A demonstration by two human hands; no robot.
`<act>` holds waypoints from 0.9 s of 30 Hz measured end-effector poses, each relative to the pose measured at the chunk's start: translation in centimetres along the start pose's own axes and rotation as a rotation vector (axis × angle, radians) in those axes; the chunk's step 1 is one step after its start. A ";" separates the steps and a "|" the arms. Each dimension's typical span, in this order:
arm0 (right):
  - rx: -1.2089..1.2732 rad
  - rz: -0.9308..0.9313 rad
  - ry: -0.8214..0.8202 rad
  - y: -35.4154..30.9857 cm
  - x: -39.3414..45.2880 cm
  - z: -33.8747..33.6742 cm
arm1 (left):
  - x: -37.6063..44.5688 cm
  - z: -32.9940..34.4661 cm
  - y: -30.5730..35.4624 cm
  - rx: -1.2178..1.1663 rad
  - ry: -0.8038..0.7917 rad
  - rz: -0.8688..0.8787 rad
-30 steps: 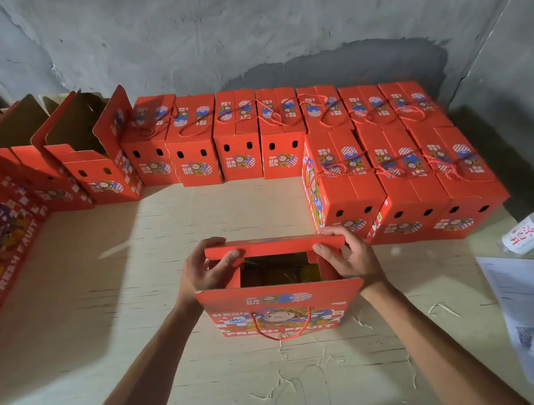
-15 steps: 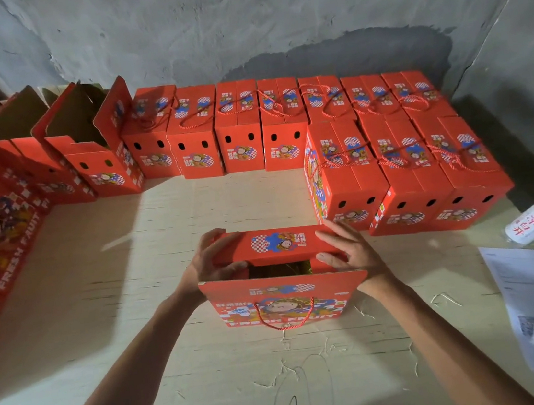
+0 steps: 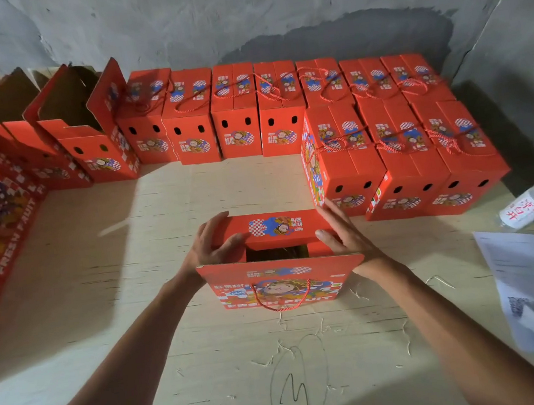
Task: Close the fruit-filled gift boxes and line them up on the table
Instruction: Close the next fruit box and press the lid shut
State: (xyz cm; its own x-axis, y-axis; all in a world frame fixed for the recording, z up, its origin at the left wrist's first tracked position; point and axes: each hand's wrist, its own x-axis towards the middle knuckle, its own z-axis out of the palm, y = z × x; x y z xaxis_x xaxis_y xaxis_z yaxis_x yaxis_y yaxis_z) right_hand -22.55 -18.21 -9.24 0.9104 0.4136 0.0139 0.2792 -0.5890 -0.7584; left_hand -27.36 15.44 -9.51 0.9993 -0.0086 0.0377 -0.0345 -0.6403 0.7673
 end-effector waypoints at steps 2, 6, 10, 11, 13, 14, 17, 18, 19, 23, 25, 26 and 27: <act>0.101 0.083 -0.009 0.0 -0.3 0.1 | -0.4 0.0 0.8 -0.091 -0.003 -0.092; 0.534 0.259 -0.016 -0.4 -0.8 0.5 | -0.1 -0.1 1.2 -0.465 0.081 -0.063; 0.651 0.266 -0.002 -0.7 -0.6 0.6 | -0.2 0.0 1.2 -0.746 -0.068 -0.302; 0.672 0.257 0.004 -0.6 -0.6 0.6 | -0.3 -0.1 1.0 -0.778 -0.072 -0.324; 0.694 0.251 0.016 -0.4 -0.5 0.7 | -0.2 -0.2 1.0 -0.839 -0.055 -0.353; 0.709 0.257 0.021 -0.4 -0.5 0.7 | -0.2 -0.2 1.0 -0.850 -0.049 -0.357; 0.731 0.285 0.054 -0.3 -0.5 0.9 | -0.2 -0.2 1.0 -0.869 -0.065 -0.367; 0.734 0.289 0.063 -0.3 -0.5 0.9 | -0.2 -0.2 0.9 -0.864 -0.069 -0.361; 0.737 0.290 0.071 -0.4 -0.6 1.0 | -0.3 -0.2 0.9 -0.863 -0.070 -0.365; 0.736 0.299 0.111 -0.8 -0.9 0.9 | -0.3 -0.2 1.3 -0.834 -0.046 -0.384; 0.754 0.304 0.123 -1.0 -1.0 0.8 | -0.4 -0.2 1.5 -0.820 -0.015 -0.381; 0.758 0.304 0.137 -1.2 -1.1 0.8 | -0.6 -0.2 1.7 -0.825 -0.001 -0.374; 0.755 0.301 0.155 -1.3 -1.2 0.7 | -0.8 -0.2 1.9 -0.842 0.009 -0.370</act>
State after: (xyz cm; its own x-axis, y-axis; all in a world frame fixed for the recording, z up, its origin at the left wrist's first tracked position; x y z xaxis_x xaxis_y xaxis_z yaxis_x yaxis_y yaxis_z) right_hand -24.25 -17.49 -8.68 0.9607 0.1798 -0.2117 -0.2132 -0.0111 -0.9769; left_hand -28.24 14.41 -7.98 0.9492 0.0936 -0.3003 0.2820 0.1699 0.9443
